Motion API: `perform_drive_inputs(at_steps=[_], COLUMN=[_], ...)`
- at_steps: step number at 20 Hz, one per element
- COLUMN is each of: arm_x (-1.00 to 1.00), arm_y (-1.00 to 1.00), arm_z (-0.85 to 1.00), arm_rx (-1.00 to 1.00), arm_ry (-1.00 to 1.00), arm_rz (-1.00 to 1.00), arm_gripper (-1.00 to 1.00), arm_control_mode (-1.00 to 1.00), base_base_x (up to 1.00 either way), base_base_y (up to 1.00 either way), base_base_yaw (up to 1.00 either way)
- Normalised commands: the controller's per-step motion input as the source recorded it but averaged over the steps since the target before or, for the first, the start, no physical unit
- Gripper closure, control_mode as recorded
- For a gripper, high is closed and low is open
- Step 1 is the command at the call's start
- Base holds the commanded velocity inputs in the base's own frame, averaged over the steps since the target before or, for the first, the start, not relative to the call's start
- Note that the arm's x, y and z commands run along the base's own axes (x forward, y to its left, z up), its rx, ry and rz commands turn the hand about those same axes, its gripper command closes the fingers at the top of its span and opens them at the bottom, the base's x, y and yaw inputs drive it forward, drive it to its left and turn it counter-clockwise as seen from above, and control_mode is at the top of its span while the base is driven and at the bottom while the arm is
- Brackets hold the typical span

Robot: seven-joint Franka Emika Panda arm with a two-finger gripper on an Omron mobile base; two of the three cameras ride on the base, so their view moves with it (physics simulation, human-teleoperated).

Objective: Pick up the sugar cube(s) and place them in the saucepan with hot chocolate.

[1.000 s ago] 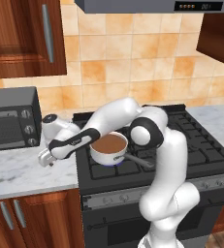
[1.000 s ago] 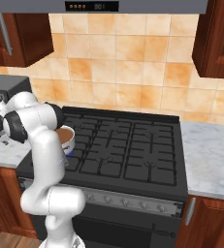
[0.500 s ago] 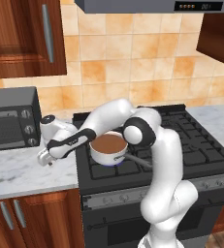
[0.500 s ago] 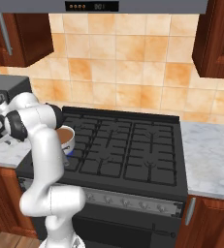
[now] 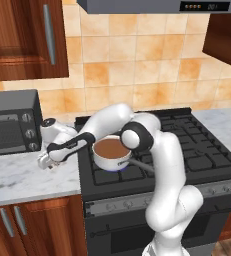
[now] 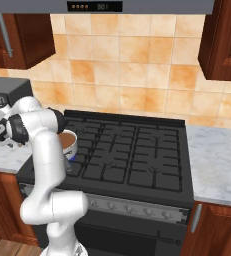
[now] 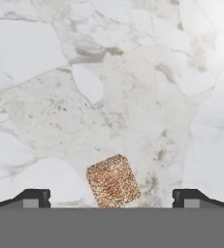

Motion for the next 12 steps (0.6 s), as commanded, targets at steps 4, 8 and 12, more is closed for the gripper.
perform_drive_inputs(at_steps=[4, 8, 12], arm_x=[0.11, 0.05, -0.03], arm_y=[0.13, 0.03, -0.03], arm_z=[-0.1, -0.16, -0.13], arm_rx=[0.0, 0.0, 0.0], arm_ry=[0.0, 0.0, 0.0], arm_rz=[0.0, 0.0, 0.0], arm_gripper=[-1.0, -1.0, -1.0], arm_control_mode=[-1.0, -1.0, -1.0], base_base_x=[0.0, 0.0, 0.0], base_base_y=[0.0, 0.0, 0.0], base_base_yaw=[0.0, 0.0, 0.0])
